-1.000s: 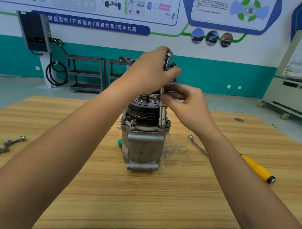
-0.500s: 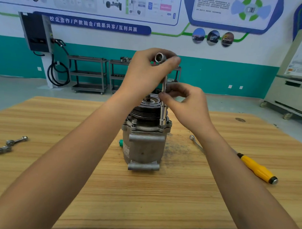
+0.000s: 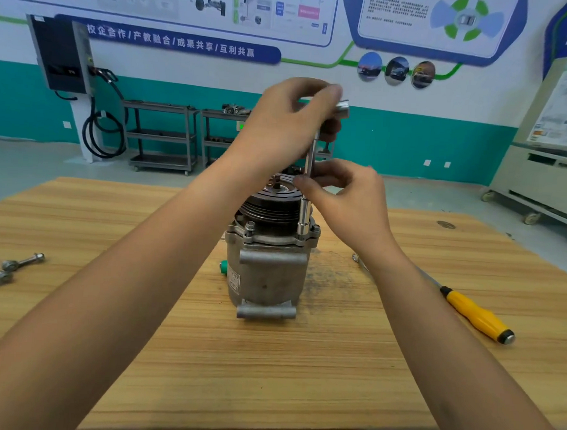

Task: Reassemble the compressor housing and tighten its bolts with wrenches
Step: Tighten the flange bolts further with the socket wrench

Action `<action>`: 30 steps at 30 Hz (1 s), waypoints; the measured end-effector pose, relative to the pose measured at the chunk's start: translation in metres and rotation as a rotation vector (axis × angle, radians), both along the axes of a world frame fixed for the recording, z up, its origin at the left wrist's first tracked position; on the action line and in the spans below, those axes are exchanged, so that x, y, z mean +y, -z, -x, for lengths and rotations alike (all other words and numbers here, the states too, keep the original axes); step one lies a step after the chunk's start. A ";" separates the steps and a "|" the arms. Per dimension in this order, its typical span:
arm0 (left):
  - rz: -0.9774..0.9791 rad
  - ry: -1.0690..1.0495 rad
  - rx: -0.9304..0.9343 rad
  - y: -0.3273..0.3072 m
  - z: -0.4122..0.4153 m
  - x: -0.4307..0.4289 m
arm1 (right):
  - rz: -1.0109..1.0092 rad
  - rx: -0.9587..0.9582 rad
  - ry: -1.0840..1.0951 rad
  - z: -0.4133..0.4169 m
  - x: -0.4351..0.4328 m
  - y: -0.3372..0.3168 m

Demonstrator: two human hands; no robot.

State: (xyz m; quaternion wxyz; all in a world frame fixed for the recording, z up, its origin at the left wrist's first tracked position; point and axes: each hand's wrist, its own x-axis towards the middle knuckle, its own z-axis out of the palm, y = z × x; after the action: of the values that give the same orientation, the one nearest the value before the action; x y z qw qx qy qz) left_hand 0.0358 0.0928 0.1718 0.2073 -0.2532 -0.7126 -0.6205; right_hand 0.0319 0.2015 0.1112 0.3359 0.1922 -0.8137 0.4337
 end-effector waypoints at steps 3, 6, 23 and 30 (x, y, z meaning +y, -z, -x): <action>0.361 -0.176 0.217 -0.003 -0.002 -0.001 | -0.003 0.009 0.033 0.001 -0.003 -0.001; 0.375 -0.257 0.251 -0.003 0.004 -0.005 | 0.049 -0.060 -0.097 0.001 0.000 0.001; -0.172 0.045 -0.170 0.014 0.011 -0.009 | 0.200 -0.078 -0.254 0.015 0.005 0.005; 0.132 -0.138 0.020 0.017 0.012 -0.007 | 0.251 -0.065 -0.148 0.015 0.004 0.003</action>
State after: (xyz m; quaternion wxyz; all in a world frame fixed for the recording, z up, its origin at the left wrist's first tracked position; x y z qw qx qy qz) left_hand 0.0241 0.0853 0.1544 0.2398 -0.2228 -0.7655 -0.5539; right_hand 0.0169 0.2058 0.1084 0.2979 0.1940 -0.7471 0.5616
